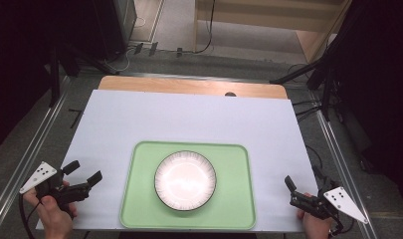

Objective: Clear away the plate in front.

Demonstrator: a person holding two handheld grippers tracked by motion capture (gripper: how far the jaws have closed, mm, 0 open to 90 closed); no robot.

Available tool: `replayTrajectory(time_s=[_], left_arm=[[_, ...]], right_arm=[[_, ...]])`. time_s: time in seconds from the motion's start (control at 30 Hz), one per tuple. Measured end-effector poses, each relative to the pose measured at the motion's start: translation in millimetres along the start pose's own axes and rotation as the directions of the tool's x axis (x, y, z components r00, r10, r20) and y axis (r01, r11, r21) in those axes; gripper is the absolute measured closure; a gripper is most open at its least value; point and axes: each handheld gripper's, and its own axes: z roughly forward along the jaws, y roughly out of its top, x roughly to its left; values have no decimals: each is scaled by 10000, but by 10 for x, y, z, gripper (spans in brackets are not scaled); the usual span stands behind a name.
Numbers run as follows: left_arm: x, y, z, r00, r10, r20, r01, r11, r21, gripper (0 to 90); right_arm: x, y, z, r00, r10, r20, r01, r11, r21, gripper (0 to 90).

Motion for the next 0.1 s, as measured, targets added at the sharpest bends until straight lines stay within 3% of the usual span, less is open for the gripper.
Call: replayTrajectory(time_s=[0.1], left_arm=[[6, -4, 2, 10000, -27, 16, 27, 10000, 1, 0]], right_arm=[[2, 0, 1, 10000, -8, 5, 8, 10000, 7, 18]])
